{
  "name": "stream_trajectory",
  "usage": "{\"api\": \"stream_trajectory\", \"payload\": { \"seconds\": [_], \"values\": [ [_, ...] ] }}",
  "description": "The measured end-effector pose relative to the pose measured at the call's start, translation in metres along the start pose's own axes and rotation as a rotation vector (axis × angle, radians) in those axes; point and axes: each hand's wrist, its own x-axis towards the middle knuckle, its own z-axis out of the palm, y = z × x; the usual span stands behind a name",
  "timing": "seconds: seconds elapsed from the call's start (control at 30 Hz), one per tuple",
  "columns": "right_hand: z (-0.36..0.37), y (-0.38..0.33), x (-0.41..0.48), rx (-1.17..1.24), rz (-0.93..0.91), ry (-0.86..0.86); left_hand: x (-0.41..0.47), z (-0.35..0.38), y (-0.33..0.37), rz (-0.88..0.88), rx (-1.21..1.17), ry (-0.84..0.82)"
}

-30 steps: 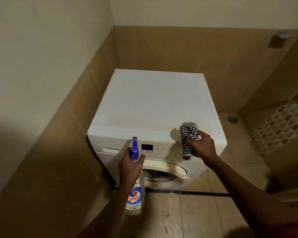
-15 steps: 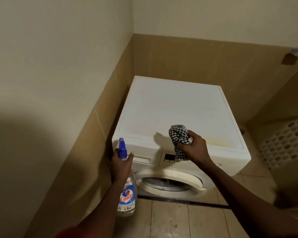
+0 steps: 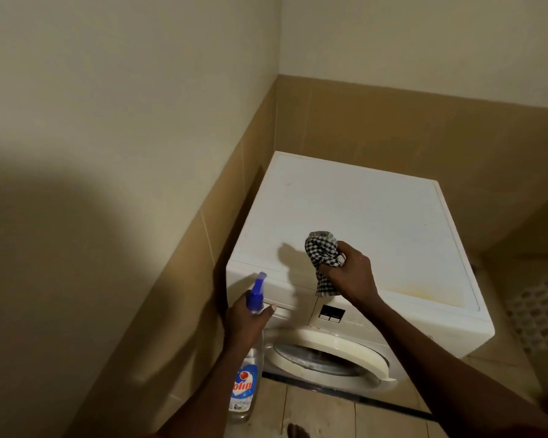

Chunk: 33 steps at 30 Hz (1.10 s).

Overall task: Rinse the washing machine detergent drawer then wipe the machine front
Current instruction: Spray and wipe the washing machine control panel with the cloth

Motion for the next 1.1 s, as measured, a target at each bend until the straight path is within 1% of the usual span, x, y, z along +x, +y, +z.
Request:
{"api": "stream_trajectory", "payload": {
  "seconds": [0.1, 0.2, 0.33, 0.47, 0.53, 0.7, 0.83, 0.97, 1.03, 1.1],
  "values": [
    [0.011, 0.003, 0.013, -0.072, -0.070, -0.086, 0.000, 0.002, 0.003, -0.006, -0.013, -0.012],
    [0.023, 0.006, 0.023, -0.183, -0.186, -0.155, 0.002, 0.001, 0.003, -0.020, 0.003, 0.014],
    [0.039, 0.020, 0.028, -0.292, -0.365, -0.324, 0.009, 0.002, 0.009, -0.056, -0.017, 0.019],
    [0.071, 0.028, 0.030, -0.364, -0.597, -0.437, 0.013, -0.003, 0.010, -0.081, -0.061, 0.104],
    [0.090, 0.029, 0.037, -0.409, -0.682, -0.462, 0.015, -0.007, 0.008, -0.079, -0.055, 0.162],
    [0.122, 0.016, 0.065, -0.472, -0.737, -0.485, 0.013, -0.018, 0.003, -0.023, -0.001, 0.247],
    [0.120, 0.016, 0.060, -0.457, -0.755, -0.481, 0.016, -0.025, 0.005, 0.030, 0.041, 0.299],
    [0.115, 0.030, 0.053, -0.501, -0.746, -0.505, 0.025, -0.029, 0.004, 0.032, 0.043, 0.298],
    [0.124, 0.023, 0.059, -0.511, -0.754, -0.503, 0.030, -0.031, 0.003, 0.042, 0.044, 0.298],
    [0.136, 0.010, 0.066, -0.503, -0.775, -0.497, 0.031, -0.032, 0.007, 0.094, 0.063, 0.322]
  ]
}}
